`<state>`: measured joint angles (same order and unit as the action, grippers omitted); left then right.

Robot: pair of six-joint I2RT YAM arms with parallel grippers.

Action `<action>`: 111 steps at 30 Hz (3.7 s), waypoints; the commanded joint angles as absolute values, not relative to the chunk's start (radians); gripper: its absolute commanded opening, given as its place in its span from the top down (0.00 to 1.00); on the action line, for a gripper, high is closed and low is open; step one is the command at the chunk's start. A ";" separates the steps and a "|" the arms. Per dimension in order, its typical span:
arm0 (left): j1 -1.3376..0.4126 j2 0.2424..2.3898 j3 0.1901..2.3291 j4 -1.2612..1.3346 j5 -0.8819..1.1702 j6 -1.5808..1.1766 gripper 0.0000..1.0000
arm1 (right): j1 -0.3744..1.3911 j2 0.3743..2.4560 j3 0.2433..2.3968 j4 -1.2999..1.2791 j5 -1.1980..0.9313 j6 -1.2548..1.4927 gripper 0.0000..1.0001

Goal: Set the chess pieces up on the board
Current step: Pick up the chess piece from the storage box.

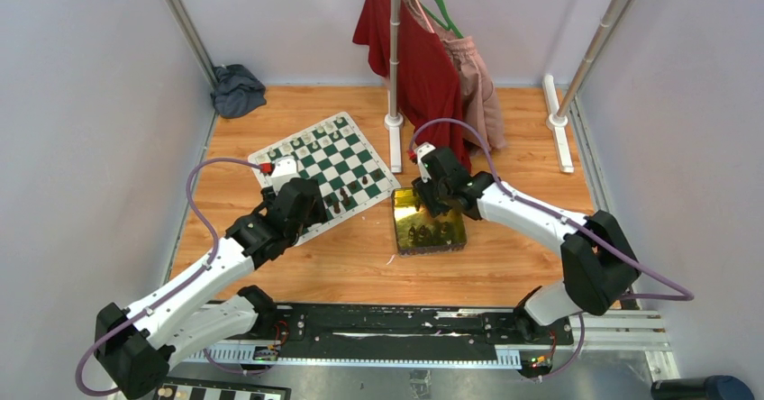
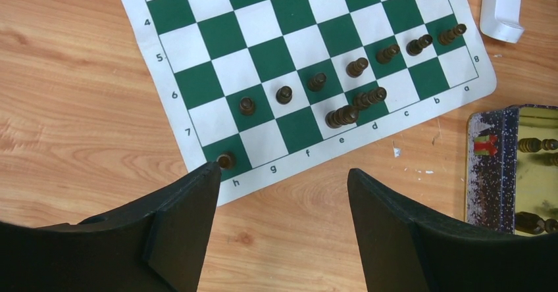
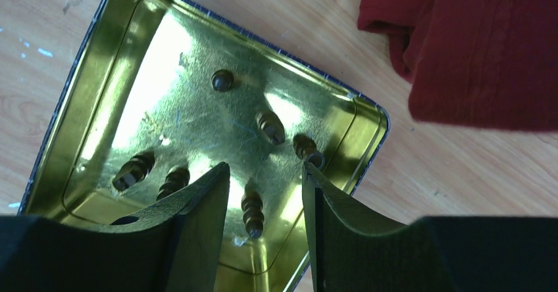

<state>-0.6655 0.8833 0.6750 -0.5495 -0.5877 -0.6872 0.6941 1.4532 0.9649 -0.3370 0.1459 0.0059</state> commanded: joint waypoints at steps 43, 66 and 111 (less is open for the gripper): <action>-0.674 0.857 0.700 -0.566 -0.627 -0.673 0.24 | 0.609 1.615 0.955 -0.221 0.062 -0.006 0.69; -0.674 0.870 0.703 -0.559 -0.634 -0.668 0.24 | 0.608 1.593 0.972 -0.236 0.071 0.019 1.00; -0.674 0.879 0.703 -0.561 -0.637 -0.667 0.24 | 0.570 1.643 1.062 -0.277 0.051 0.174 1.00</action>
<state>-0.6655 0.8772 0.6899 -0.5571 -0.6174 -0.6640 0.5873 1.6264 1.0222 -0.2512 0.0692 0.1303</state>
